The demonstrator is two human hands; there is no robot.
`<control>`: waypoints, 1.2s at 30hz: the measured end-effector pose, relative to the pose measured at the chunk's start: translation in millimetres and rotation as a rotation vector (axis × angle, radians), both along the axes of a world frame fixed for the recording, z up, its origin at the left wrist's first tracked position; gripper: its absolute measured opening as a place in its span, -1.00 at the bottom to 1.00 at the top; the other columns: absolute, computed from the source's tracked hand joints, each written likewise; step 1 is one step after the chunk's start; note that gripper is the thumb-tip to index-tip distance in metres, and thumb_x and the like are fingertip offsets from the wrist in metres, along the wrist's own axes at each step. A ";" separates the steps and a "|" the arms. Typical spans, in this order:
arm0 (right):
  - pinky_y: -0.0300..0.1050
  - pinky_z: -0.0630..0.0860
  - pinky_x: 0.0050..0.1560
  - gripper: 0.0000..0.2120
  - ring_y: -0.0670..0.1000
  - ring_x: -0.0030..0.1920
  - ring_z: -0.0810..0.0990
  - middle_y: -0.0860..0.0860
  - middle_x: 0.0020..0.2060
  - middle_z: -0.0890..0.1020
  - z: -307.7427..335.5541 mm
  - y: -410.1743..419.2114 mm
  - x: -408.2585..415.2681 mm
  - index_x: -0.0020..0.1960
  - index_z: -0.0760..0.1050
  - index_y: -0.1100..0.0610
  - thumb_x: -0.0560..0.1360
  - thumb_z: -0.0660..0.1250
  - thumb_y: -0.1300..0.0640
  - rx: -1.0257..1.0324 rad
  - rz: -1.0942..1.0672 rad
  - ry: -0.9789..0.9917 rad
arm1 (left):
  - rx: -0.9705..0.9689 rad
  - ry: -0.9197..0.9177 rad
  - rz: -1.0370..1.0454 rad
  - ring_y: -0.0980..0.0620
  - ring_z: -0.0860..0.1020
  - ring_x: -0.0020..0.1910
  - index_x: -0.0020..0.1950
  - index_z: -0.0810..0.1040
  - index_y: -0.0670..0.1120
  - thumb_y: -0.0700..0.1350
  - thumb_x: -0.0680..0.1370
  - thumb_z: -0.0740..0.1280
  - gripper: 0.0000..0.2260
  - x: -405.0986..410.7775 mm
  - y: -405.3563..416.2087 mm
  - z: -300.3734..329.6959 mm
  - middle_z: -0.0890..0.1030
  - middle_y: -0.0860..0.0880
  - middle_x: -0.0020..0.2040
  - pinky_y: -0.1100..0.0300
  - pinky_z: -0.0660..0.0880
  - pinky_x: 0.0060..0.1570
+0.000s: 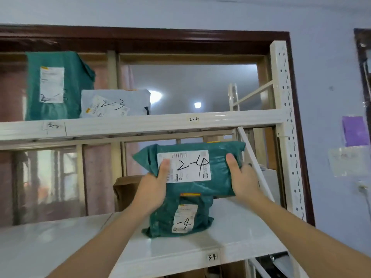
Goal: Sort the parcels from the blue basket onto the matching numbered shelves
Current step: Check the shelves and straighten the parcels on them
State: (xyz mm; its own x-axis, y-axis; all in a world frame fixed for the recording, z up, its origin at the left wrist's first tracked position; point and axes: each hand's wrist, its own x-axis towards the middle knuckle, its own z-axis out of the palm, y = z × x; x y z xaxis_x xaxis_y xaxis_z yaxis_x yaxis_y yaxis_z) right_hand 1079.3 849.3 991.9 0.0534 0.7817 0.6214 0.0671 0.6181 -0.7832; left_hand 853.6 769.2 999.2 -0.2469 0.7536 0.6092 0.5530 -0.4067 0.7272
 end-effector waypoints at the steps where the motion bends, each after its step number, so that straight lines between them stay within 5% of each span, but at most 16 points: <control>1: -0.36 0.55 -0.26 -0.62 -0.17 -0.20 0.68 -0.07 -0.18 0.71 23.1 -0.2 -1.7 -0.01 0.59 0.05 0.63 0.17 -0.21 0.027 0.012 0.002 | 0.037 0.024 0.023 0.14 0.64 -0.13 -0.03 0.55 0.15 0.39 0.56 0.03 -0.57 -1.1 -6.4 22.2 0.67 0.10 -0.03 0.24 0.61 -0.10; 5: -0.40 0.48 -0.36 -0.63 -0.23 -0.24 0.64 -0.14 -0.21 0.65 116.4 -4.4 -4.3 -0.08 0.55 0.02 0.66 0.13 -0.19 0.173 0.000 -0.027 | 0.172 0.092 0.096 0.05 0.57 -0.43 -0.10 0.56 -0.02 0.37 0.61 0.01 -0.45 -1.7 -21.6 110.8 0.68 -0.16 -0.20 0.24 0.46 -0.48; 7: -0.39 0.50 -0.33 -0.62 -0.20 -0.21 0.64 -0.15 -0.21 0.65 159.0 -7.3 -5.5 -0.10 0.52 0.00 0.65 0.12 -0.22 0.239 -0.013 -0.036 | 0.238 0.151 0.164 0.14 0.54 -0.55 -0.14 0.53 -0.02 0.36 0.63 0.00 -0.46 -3.2 -25.0 151.7 0.64 -0.12 -0.28 0.30 0.40 -0.55; 10: -0.14 0.61 -0.01 -0.52 -0.05 -0.05 0.67 -0.05 -0.06 0.68 210.8 -5.3 -6.8 0.04 0.54 0.02 0.62 0.07 -0.34 0.343 -0.075 -0.084 | 0.350 0.158 0.153 -0.03 0.67 -0.35 -0.11 0.50 0.06 0.34 0.64 0.05 -0.57 -3.3 -21.5 201.6 0.69 -0.04 -0.09 0.13 0.54 -0.38; 13: 0.06 0.53 0.27 -0.44 0.06 0.11 0.64 -0.03 0.11 0.67 238.9 2.3 -5.7 0.23 0.52 0.00 0.59 0.03 -0.40 0.365 -0.097 -0.168 | 0.349 0.063 0.139 -0.06 0.58 -0.12 0.05 0.50 -0.03 0.29 0.65 0.12 -0.59 -4.5 -1.6 229.4 0.63 -0.04 -0.01 -0.01 0.55 -0.01; 17: -0.09 0.44 0.17 -0.52 0.04 0.10 0.57 -0.03 0.10 0.59 241.9 15.9 -2.7 0.34 0.46 0.05 0.67 0.02 -0.24 0.298 -0.097 -0.270 | 0.287 0.001 0.102 -0.09 0.59 -0.04 0.07 0.50 -0.06 0.26 0.65 0.17 -0.61 -7.8 30.2 238.3 0.61 -0.08 -0.03 0.02 0.56 0.03; 19: -0.13 0.39 0.12 -0.60 0.04 0.07 0.53 -0.01 0.07 0.56 235.5 24.6 0.4 0.28 0.45 0.06 0.69 0.03 -0.18 0.247 -0.123 -0.293 | 0.234 0.008 0.105 -0.01 0.52 -0.18 -0.10 0.44 -0.08 0.21 0.67 0.18 -0.63 -6.5 44.3 233.6 0.54 -0.04 -0.18 0.12 0.48 -0.22; 21: -0.06 0.41 0.23 -0.64 0.08 0.14 0.54 -0.02 0.04 0.54 228.6 37.3 5.2 0.25 0.44 0.05 0.70 0.04 -0.16 0.200 -0.140 -0.322 | 0.171 0.071 0.170 0.01 0.45 -0.28 -0.17 0.42 -0.10 0.20 0.67 0.17 -0.58 -4.9 59.0 227.2 0.47 -0.02 -0.27 0.15 0.32 -0.35; 23: 0.04 0.38 0.36 -0.57 0.13 0.26 0.51 0.03 0.12 0.57 224.7 49.6 10.3 0.32 0.45 0.09 0.69 0.04 -0.17 0.161 -0.166 -0.358 | 0.120 0.172 0.252 -0.08 0.49 -0.22 -0.24 0.40 -0.12 0.23 0.66 0.16 -0.53 -4.5 72.2 223.9 0.49 -0.07 -0.31 0.10 0.33 -0.28; 33: -0.04 0.48 0.14 -0.62 0.09 0.08 0.56 0.07 0.09 0.59 231.4 76.0 14.6 0.25 0.46 0.12 0.68 0.11 -0.14 0.161 -0.175 -0.392 | 0.094 0.306 0.384 -0.14 0.47 -0.27 -0.23 0.37 -0.18 0.27 0.65 0.14 -0.46 -6.7 90.2 228.0 0.46 -0.13 -0.33 0.02 0.38 -0.17; 36: -0.12 0.44 -0.01 -0.62 0.02 -0.05 0.55 0.02 0.03 0.57 229.0 76.1 14.3 0.28 0.47 0.14 0.68 0.13 -0.13 0.179 -0.183 -0.398 | 0.088 0.276 0.318 -0.24 0.58 -0.05 -0.02 0.53 -0.25 0.28 0.63 0.18 -0.44 -11.1 92.4 228.4 0.57 -0.18 -0.17 -0.02 0.45 -0.03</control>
State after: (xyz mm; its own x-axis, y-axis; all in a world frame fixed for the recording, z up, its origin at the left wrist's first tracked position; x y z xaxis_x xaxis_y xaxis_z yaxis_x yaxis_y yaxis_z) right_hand 1093.7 925.3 1220.8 -0.0898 0.6607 0.7452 0.4610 0.6909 -0.5570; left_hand 842.5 861.6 1227.6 -0.2769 0.6088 0.7434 0.8298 -0.2385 0.5044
